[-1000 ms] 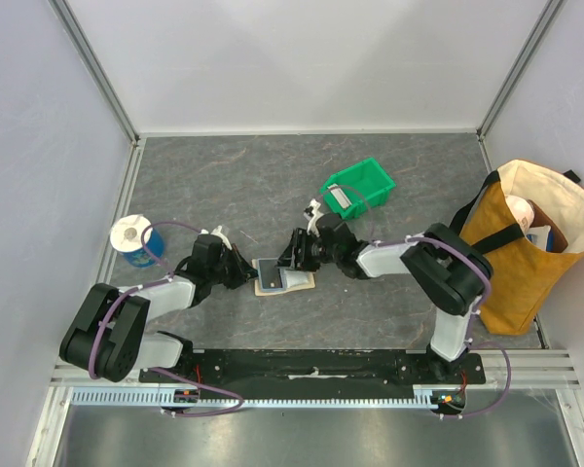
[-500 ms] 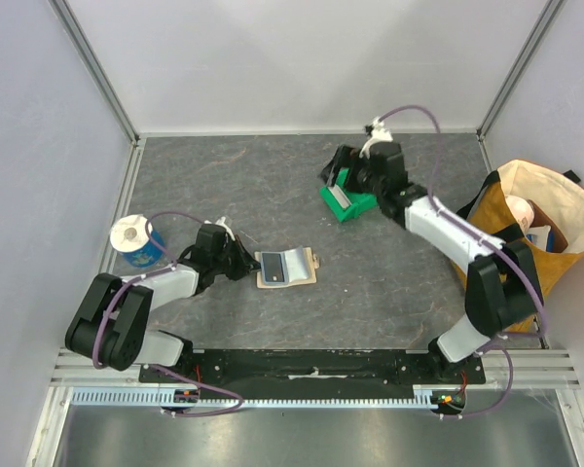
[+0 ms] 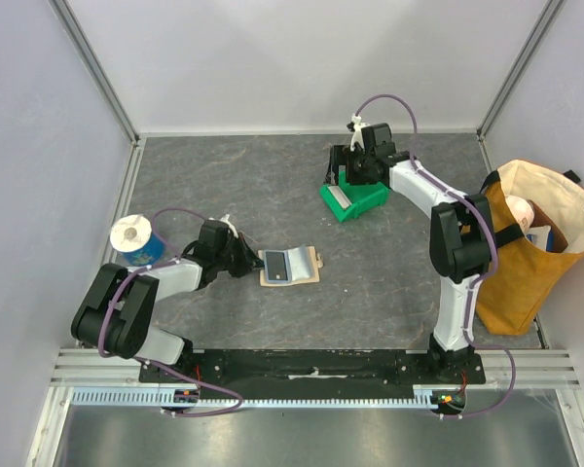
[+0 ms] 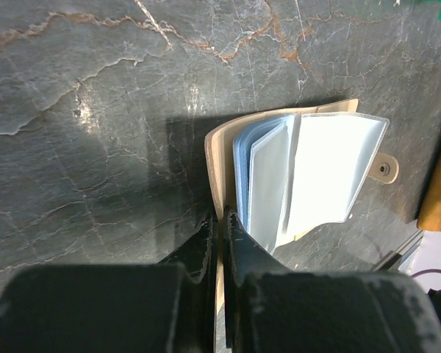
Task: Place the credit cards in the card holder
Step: Pick up the credit card from the storage box.
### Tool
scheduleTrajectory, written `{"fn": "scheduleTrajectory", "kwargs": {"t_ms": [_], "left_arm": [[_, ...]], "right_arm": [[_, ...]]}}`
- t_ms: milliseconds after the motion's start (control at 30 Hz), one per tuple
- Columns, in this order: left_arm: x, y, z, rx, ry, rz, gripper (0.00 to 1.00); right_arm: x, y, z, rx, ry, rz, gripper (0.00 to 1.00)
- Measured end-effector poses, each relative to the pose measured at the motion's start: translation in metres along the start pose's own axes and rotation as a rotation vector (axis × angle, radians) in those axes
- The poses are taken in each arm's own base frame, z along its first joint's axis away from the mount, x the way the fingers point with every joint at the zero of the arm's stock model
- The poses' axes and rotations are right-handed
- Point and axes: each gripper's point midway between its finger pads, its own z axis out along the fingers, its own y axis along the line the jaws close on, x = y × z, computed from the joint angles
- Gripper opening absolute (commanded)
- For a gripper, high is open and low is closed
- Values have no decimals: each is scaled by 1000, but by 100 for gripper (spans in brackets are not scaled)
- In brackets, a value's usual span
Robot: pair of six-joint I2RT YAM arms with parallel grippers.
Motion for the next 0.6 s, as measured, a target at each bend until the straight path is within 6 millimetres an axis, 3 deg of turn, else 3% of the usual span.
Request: {"fn": "scheduleTrajectory", "kwargs": {"t_ms": [167,367,600], "left_arm": [[3,1,2,0,15,-3,2],[2,0,3,4,18,-3,2],[2,0,4,3,21,-4,2]], "right_arm": [[21,-9,14,2,85,-24,98],[26,-7,22,-29,120,-45,98],[47,-12,30,-39,189,-43,98]]}}
